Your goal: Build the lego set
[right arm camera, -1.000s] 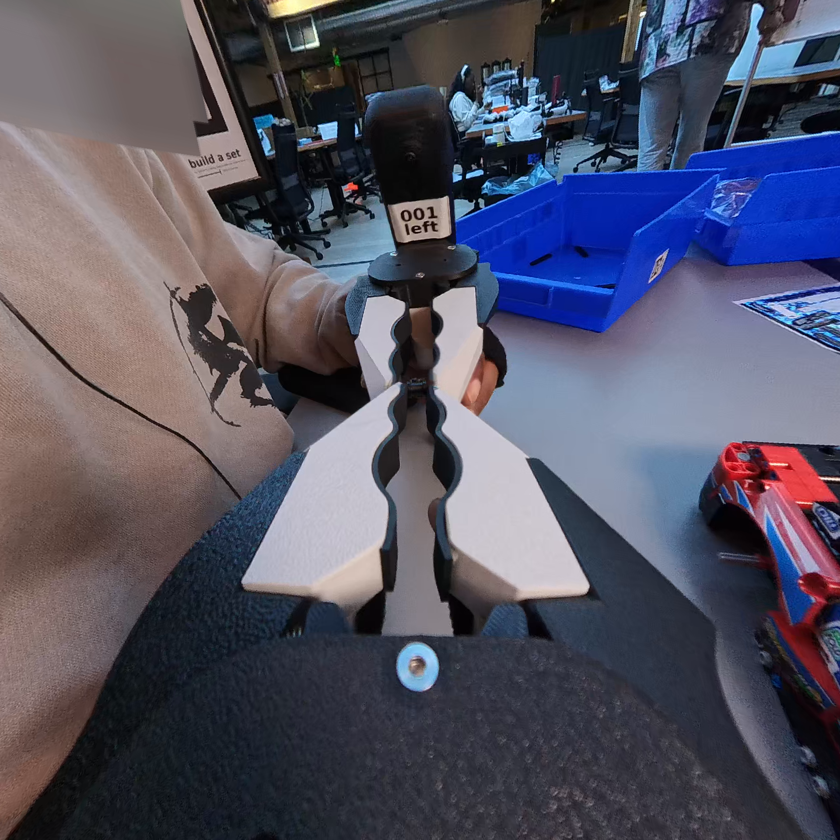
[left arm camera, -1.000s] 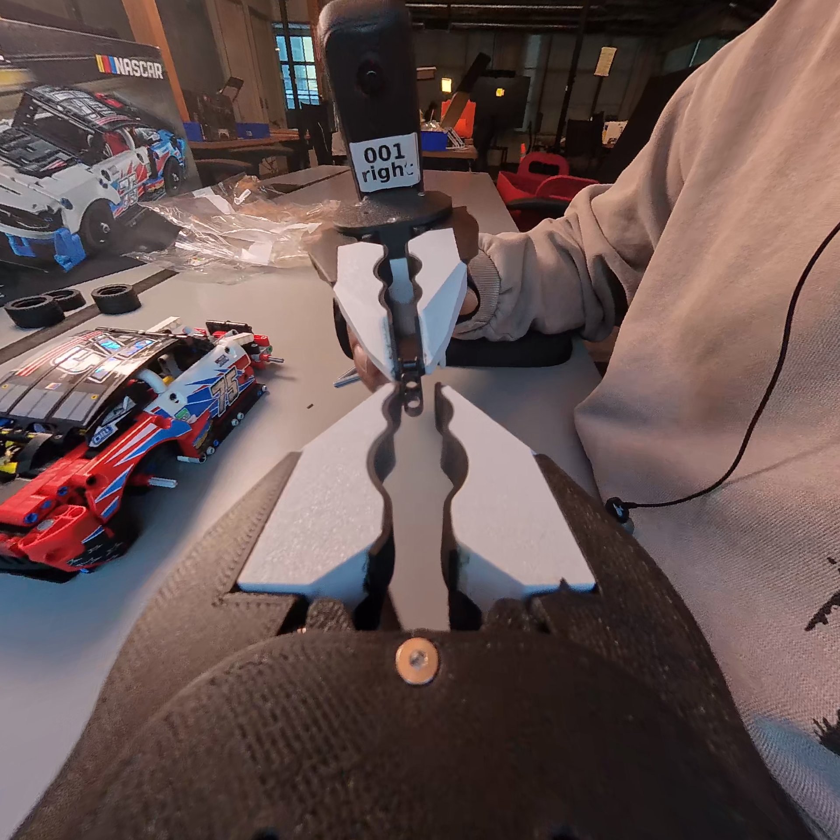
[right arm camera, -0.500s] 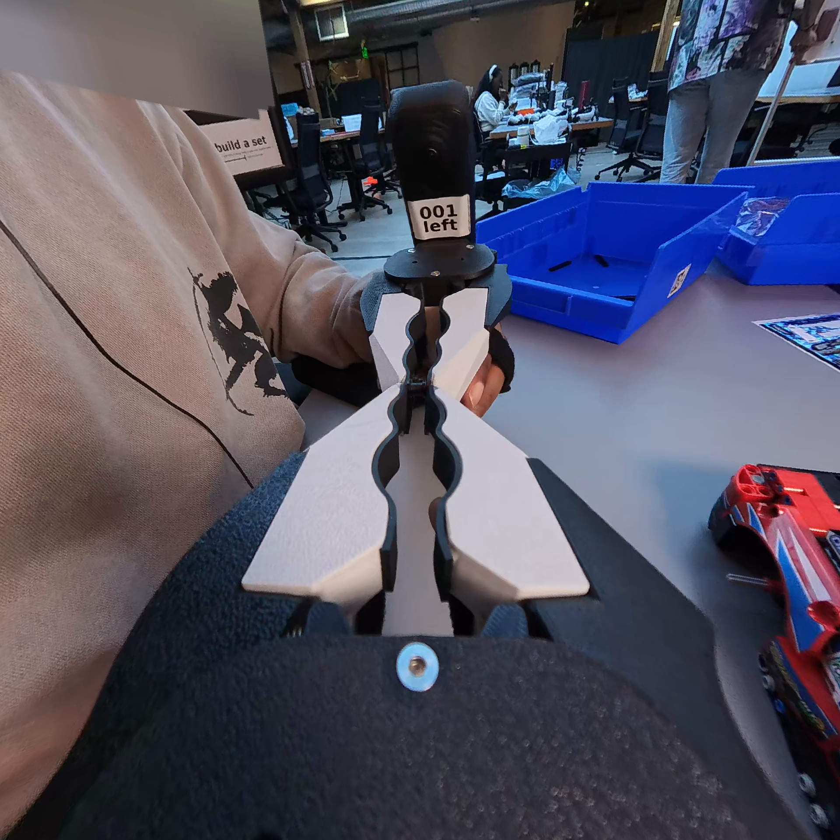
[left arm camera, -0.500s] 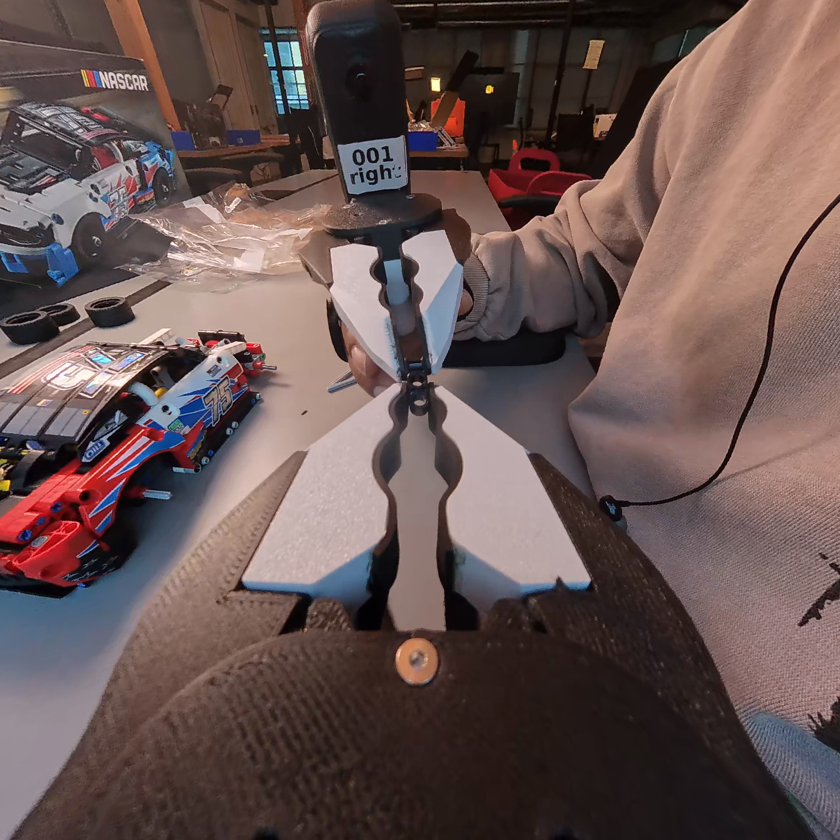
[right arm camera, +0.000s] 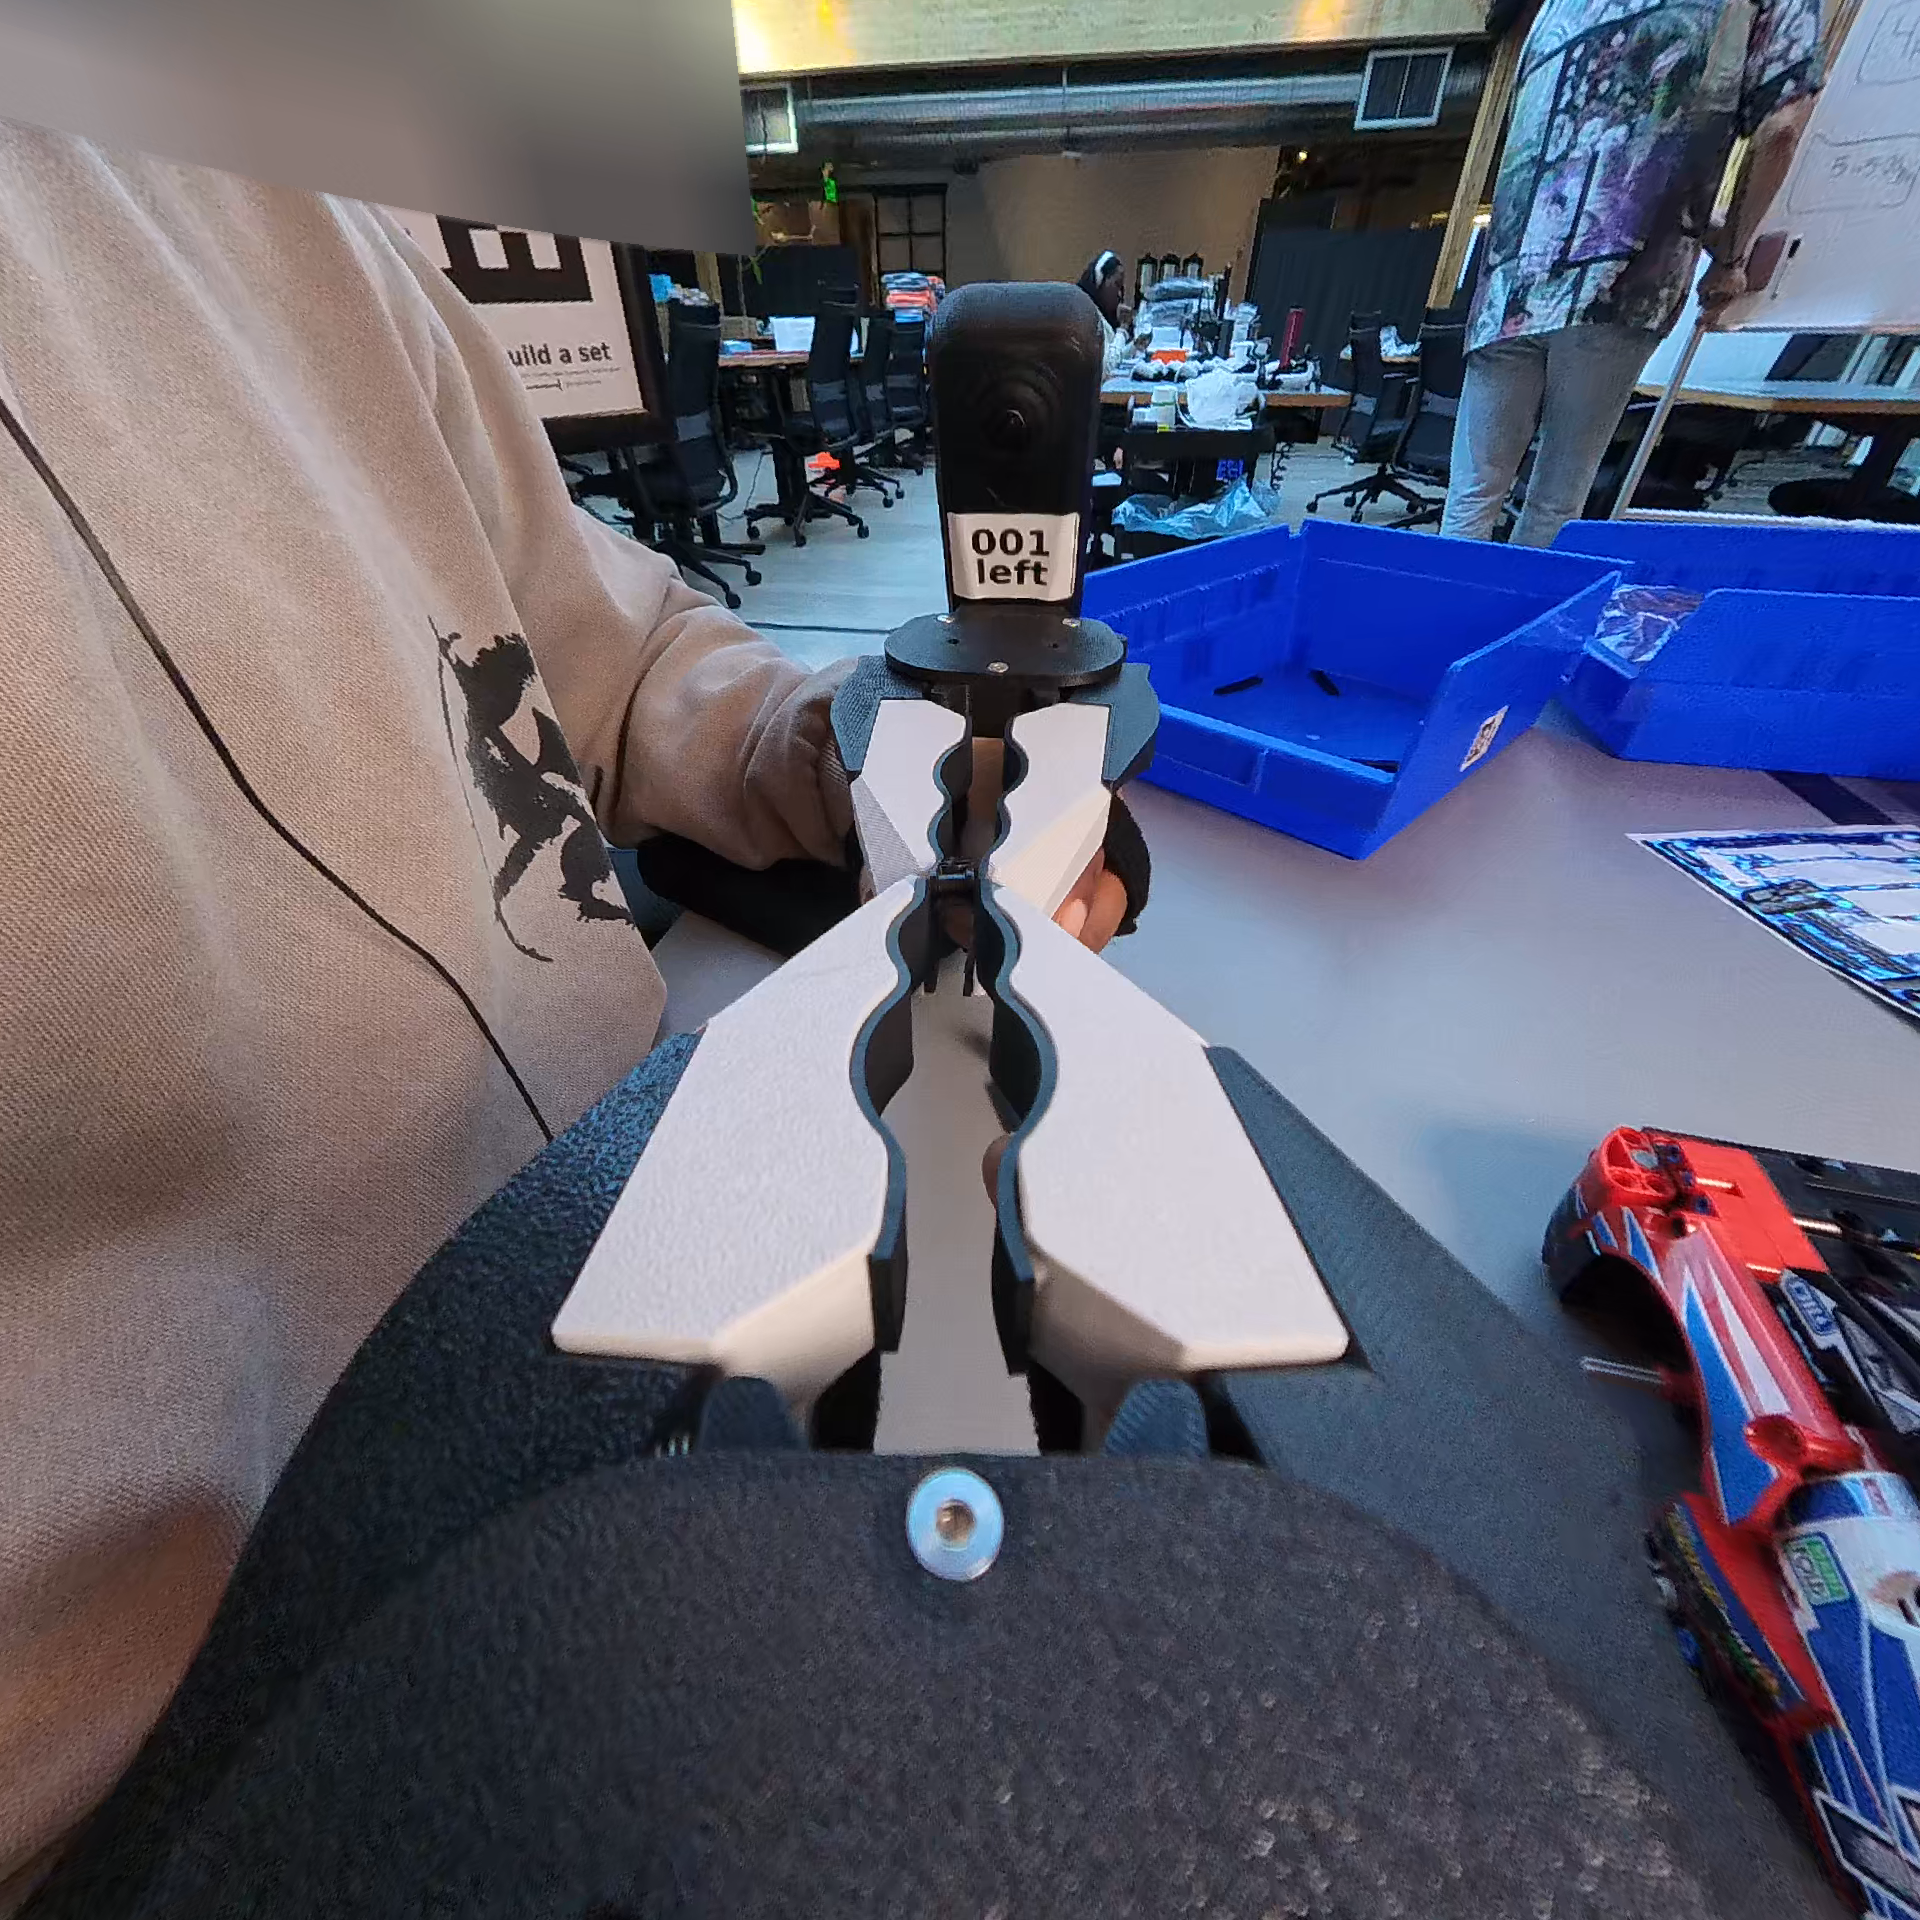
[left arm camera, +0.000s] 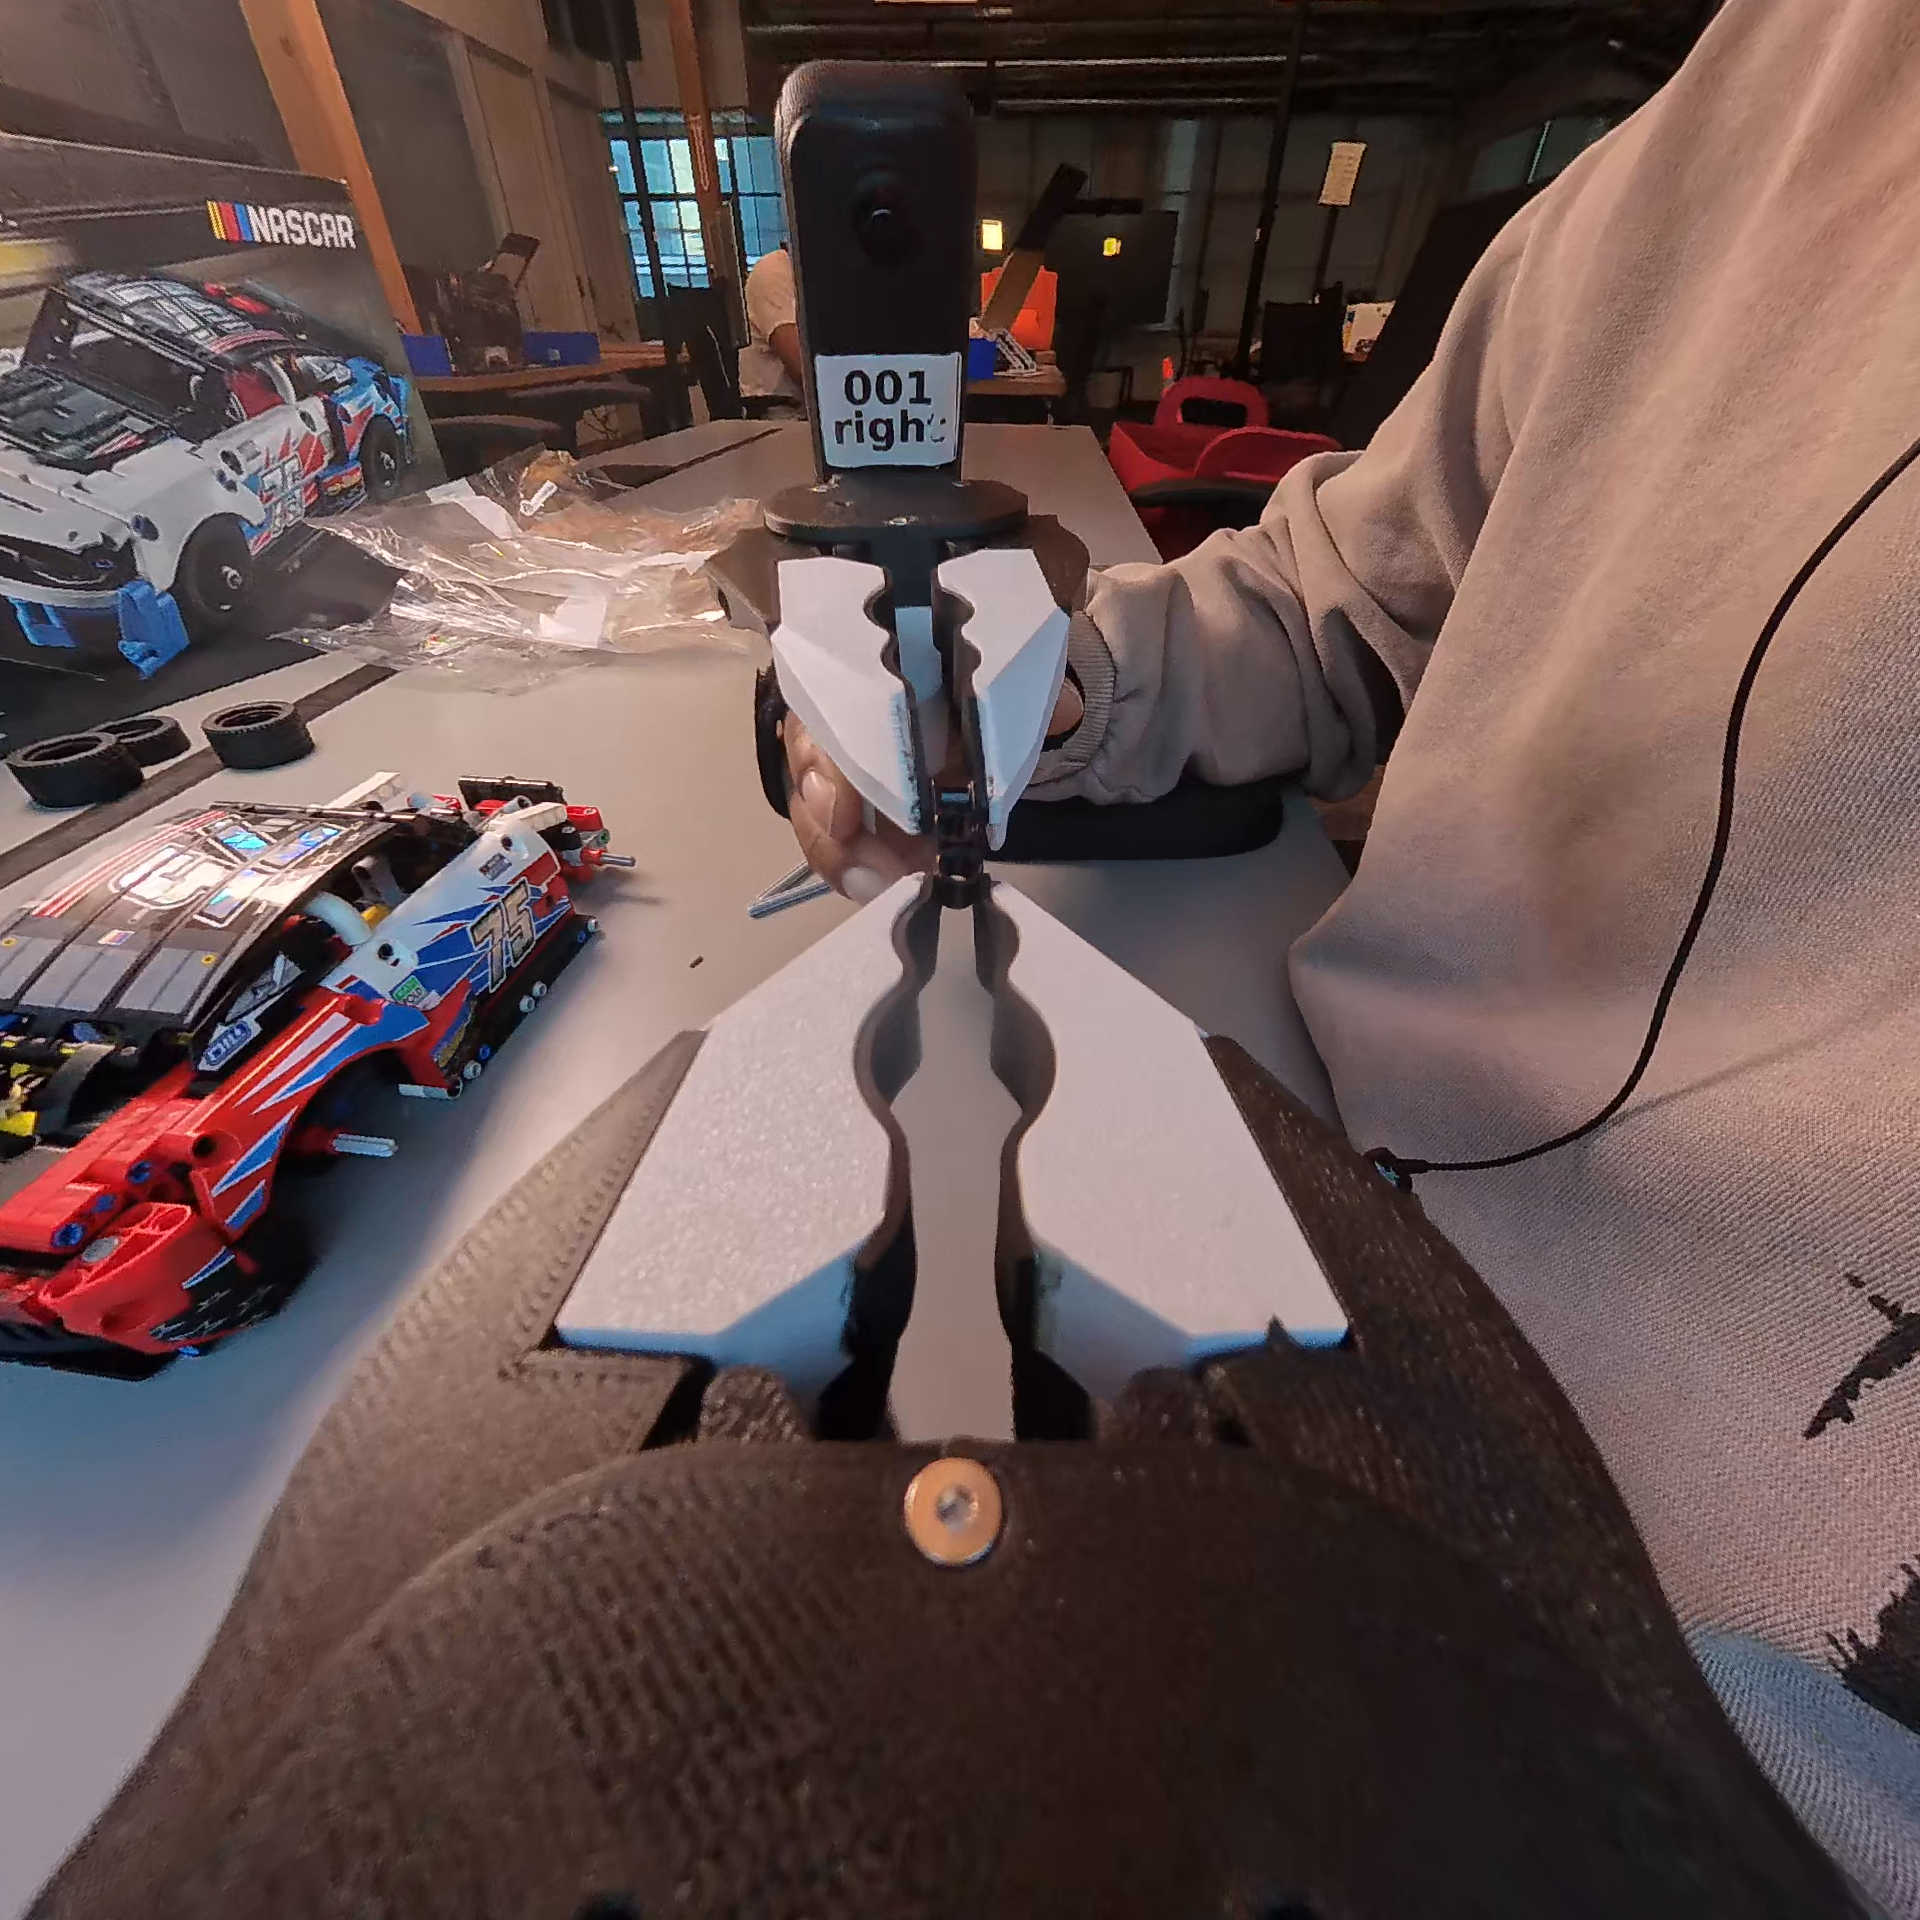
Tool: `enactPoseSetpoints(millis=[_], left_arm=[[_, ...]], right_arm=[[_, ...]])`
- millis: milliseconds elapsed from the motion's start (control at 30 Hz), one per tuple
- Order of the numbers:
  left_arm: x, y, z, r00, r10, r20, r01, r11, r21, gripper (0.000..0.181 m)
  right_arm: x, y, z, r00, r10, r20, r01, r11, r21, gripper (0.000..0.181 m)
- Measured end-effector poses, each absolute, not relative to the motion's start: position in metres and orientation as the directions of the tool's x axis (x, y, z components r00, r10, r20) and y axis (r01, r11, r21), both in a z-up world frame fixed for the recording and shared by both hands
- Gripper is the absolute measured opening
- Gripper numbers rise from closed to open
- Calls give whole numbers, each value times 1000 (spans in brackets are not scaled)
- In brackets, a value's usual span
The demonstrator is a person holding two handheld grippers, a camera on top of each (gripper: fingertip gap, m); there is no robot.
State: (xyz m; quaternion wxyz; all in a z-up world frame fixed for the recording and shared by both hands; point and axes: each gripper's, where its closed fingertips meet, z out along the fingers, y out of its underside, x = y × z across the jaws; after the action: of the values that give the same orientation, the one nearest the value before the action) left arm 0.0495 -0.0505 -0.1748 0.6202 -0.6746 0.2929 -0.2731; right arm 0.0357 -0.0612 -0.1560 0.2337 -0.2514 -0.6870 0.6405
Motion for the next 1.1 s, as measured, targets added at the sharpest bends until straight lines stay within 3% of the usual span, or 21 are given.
enactPoseSetpoints(millis=[200, 400, 700, 800, 867, 1100], left_arm=[[41, -44, -176, 737, -669, -100, -145, -12, -989, 4], [40, -43, -182, 733, -676, -70, -140, -50, -989, 4], [40, -42, -184, 737, -673, -67, -143, -58, -988, 4], [40, -43, -184, 736, -674, -68, -144, -58, -988, 4], [41, -43, -185, 730, -680, -67, -148, -61, -987, 4], [42, -43, -185, 729, -682, -63, -141, -60, -988, 4]], right_arm=[[26, -54, -164, -714, 700, -1, 86, 87, -992, 13], [28, -57, -169, -721, 692, 27, 85, 127, -988, 0], [27, -56, -170, -715, 698, 24, 95, 131, -987, 0], [26, -55, -169, -708, 706, 24, 93, 128, -987, 13], [27, -56, -170, -711, 702, 37, 88, 141, -986, 5], [28, -56, -170, -717, 696, 38, 92, 148, -985, 4]])
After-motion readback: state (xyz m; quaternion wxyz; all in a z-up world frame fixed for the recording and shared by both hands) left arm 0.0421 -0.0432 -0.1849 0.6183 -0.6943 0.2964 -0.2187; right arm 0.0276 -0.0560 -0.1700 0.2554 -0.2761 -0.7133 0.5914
